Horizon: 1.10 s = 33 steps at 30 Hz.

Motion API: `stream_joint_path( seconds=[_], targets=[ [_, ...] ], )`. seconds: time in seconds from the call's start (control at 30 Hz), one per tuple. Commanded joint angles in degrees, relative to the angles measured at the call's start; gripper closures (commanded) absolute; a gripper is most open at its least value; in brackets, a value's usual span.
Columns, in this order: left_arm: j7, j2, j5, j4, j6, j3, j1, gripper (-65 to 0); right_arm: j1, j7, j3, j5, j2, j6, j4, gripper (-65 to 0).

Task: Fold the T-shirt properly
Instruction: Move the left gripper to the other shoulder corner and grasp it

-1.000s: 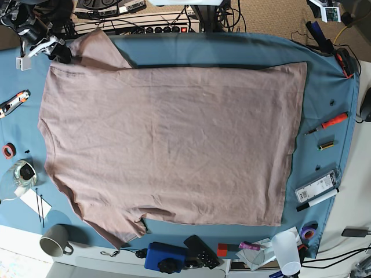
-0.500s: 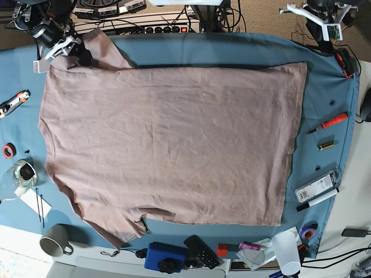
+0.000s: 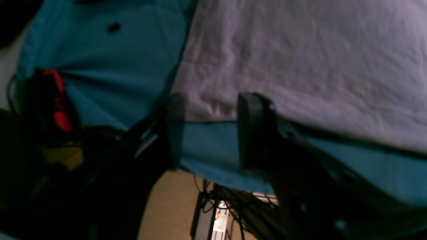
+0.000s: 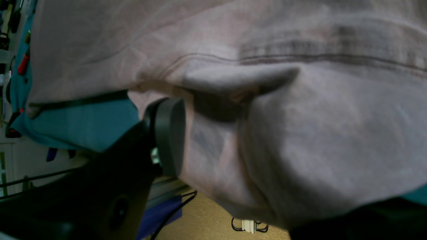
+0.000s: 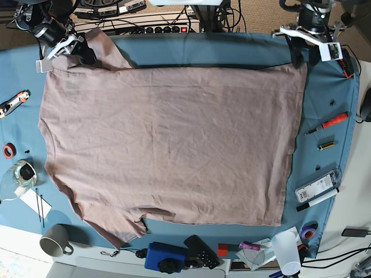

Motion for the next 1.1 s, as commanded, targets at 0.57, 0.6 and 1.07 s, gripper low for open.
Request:
stream_joint_path(
  seconds=[0.57,0.6,1.07],
  targets=[
    [0.4,-3.3,-1.8,-17.1,-7.2,-0.3,-13.2,-26.5,-1.0,-7.9,0.0,-2.7,0.4,-0.8,0.2,-29.2],
    [0.4,-3.3,-0.3,-17.4,-6.8,-0.6,-13.5,-26.5,-1.0,-8.2,0.0,-2.7,0.5,-0.8,0.2,-29.2],
    [11.7,-3.3,-13.3,-25.7,-17.6,-5.4,-16.4,-26.5,-1.0,-9.2,0.0,-2.6,0.7,-0.9,0.2,-29.1]
  ],
)
